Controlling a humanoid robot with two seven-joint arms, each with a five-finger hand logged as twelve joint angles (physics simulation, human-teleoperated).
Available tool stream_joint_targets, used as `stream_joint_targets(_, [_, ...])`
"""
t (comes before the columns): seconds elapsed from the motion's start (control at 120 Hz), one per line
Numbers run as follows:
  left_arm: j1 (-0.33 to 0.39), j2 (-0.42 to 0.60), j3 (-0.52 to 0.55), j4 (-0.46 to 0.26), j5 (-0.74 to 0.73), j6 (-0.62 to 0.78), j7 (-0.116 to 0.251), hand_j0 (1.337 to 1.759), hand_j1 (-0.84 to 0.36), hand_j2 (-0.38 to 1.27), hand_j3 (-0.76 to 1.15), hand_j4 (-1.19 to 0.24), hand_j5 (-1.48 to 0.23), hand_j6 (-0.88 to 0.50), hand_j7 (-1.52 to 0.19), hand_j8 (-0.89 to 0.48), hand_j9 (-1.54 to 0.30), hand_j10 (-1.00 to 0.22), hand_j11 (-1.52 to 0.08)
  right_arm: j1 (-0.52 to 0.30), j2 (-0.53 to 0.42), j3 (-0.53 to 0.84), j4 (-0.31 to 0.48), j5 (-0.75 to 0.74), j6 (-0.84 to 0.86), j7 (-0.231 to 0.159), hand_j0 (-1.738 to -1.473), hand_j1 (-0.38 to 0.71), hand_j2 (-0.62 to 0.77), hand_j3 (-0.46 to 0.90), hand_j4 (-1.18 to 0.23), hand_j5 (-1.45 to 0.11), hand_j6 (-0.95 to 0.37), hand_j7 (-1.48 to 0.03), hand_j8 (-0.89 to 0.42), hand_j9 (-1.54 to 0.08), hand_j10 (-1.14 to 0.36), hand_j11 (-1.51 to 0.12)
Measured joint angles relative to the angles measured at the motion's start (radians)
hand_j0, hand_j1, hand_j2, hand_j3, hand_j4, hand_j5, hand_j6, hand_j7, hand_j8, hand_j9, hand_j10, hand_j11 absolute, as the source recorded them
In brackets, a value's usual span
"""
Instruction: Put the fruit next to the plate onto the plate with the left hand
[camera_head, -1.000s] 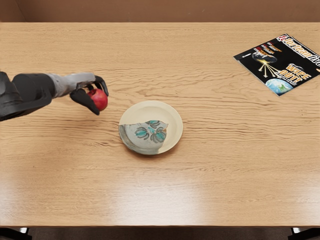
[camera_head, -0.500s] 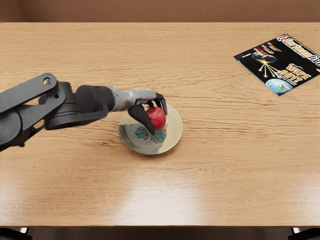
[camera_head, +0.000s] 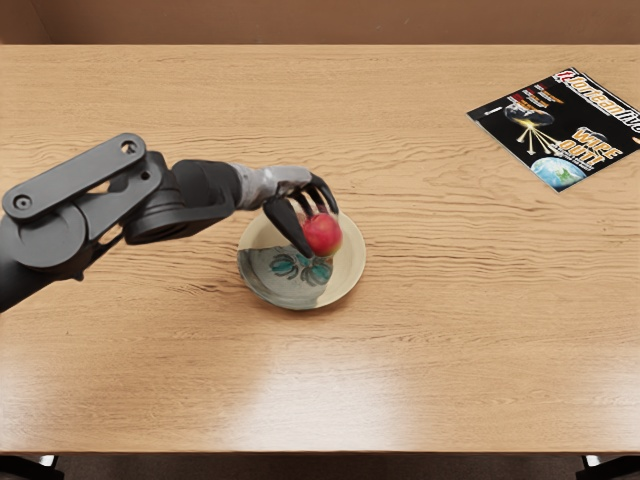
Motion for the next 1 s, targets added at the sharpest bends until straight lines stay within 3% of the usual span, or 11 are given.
stream_joint_targets(0.183, [-0.005,0.009,-0.003,-0.003,-0.002,0.004,0.000,1.653,-0.13,0.13,0.00,-0.35,-0.60,-0.32,-0.59,-0.34,-0.58,-0.43,-0.58,-0.001,0.000,-0.001,0.000,0.000,0.000,0.002,-1.658,-0.35,0.00,0.00,0.00,0.00,0.00,0.00,0.00,0.00,0.00,0.00])
stream_joint_targets(0.275, [0.002,0.014,-0.015,-0.014,-0.029,-0.001,0.000,1.655,-0.01,0.09,0.00,-0.27,-0.44,-0.25,-0.43,-0.26,-0.43,-0.32,-0.43,-0.001,0.000,-0.001,0.001,0.000,0.000,0.003,-1.658,-0.35,0.00,0.00,0.00,0.00,0.00,0.00,0.00,0.00,0.00,0.00])
stream_joint_targets(0.458, [-0.033,0.208,-0.033,-0.026,-0.573,-0.173,0.000,1.657,0.19,0.04,0.00,-0.12,-0.20,-0.11,-0.19,-0.12,-0.19,-0.14,-0.19,-0.001,0.000,-0.001,0.002,-0.001,0.000,0.003,-1.658,-0.35,0.00,0.00,0.00,0.00,0.00,0.00,0.00,0.00,0.00,0.00])
stream_joint_targets(0.542, [0.036,0.335,-0.034,-0.068,-0.835,-0.256,0.000,1.657,0.23,0.03,0.00,-0.09,-0.14,-0.08,-0.14,-0.09,-0.13,-0.10,-0.14,-0.001,0.000,-0.001,0.002,-0.001,0.001,0.003,-1.658,-0.35,0.00,0.00,0.00,0.00,0.00,0.00,0.00,0.00,0.00,0.00])
stream_joint_targets(0.592, [0.041,0.398,-0.034,-0.094,-0.969,-0.282,0.000,1.657,0.26,0.02,0.00,-0.07,-0.11,-0.07,-0.11,-0.07,-0.11,-0.08,-0.11,-0.001,0.000,-0.001,0.003,-0.001,0.001,0.003,-1.658,-0.35,0.00,0.00,0.00,0.00,0.00,0.00,0.00,0.00,0.00,0.00])
stream_joint_targets(0.675, [0.049,0.527,-0.022,-0.116,-1.089,-0.305,0.000,1.658,0.28,0.02,0.00,-0.05,-0.08,-0.05,-0.08,-0.05,-0.08,-0.06,-0.08,-0.001,0.000,-0.001,0.005,-0.002,0.001,0.003,-1.658,-0.35,0.00,0.00,0.00,0.00,0.00,0.00,0.00,0.00,0.00,0.00])
stream_joint_targets(0.883, [0.119,0.709,-0.007,-0.136,-1.474,-0.322,0.000,1.658,0.32,0.01,0.00,-0.02,-0.04,-0.02,-0.04,-0.02,-0.04,-0.03,-0.04,-0.001,0.000,-0.001,0.007,-0.002,0.012,0.003,-1.658,-0.35,0.00,0.00,0.00,0.00,0.00,0.00,0.00,0.00,0.00,0.00])
stream_joint_targets(1.0, [0.156,0.808,-0.005,-0.146,-1.606,-0.324,0.000,1.658,0.33,0.00,0.00,-0.02,-0.03,-0.02,-0.03,-0.02,-0.03,-0.02,-0.03,-0.001,0.000,-0.001,0.008,-0.002,0.015,0.004,-1.658,-0.35,0.00,0.00,0.00,0.00,0.00,0.00,0.00,0.00,0.00,0.00])
